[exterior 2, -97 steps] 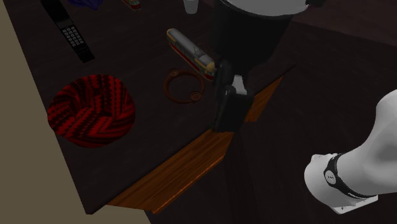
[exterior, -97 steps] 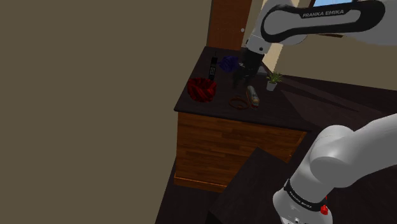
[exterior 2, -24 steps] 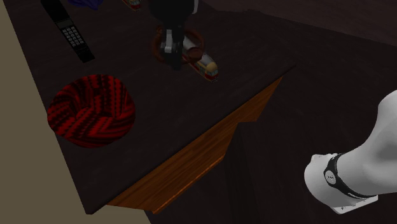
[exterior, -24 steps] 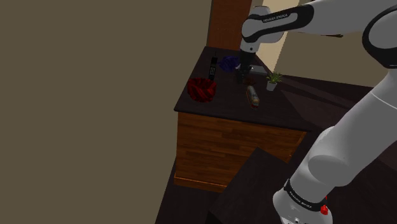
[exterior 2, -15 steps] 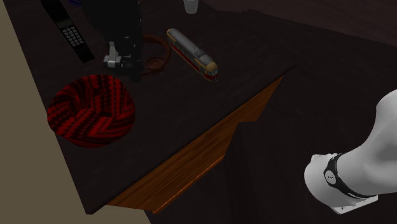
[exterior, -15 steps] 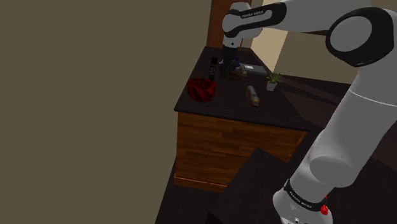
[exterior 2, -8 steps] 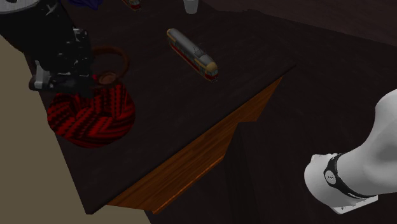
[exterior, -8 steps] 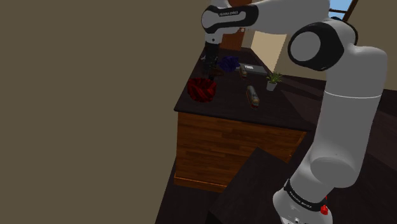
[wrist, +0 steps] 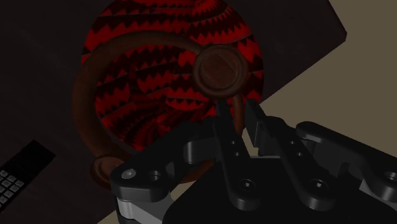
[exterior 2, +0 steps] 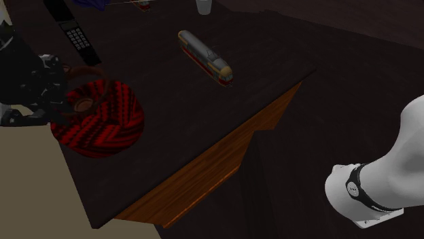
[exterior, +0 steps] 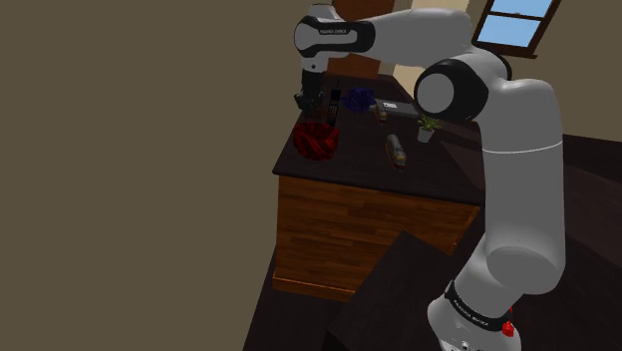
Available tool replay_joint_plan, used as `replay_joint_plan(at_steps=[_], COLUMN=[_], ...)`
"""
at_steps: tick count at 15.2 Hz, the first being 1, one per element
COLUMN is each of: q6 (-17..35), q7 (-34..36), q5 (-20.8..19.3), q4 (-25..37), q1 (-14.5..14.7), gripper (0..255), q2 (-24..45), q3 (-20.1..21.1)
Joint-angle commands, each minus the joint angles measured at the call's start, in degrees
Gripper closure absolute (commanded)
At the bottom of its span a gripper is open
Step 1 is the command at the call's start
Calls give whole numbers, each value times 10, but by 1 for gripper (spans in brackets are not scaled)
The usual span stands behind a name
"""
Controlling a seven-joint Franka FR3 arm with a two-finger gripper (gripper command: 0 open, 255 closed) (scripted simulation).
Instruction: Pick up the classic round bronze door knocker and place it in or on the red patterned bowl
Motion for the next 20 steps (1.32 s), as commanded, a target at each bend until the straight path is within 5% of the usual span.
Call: replay_joint_plan(at_steps=[1, 9, 17, 18, 20], q6=[16, 77, 77, 77, 77], q7=[1, -2, -2, -2, -2], q5=[0, 1, 1, 1, 1], q4=[-15, -77, -77, -77, -77], q1=[2, 6, 6, 6, 6], gripper=[255, 255, 255, 0, 0], q2=[0, 0, 0, 0, -1], q3=[0, 1, 2, 2, 2])
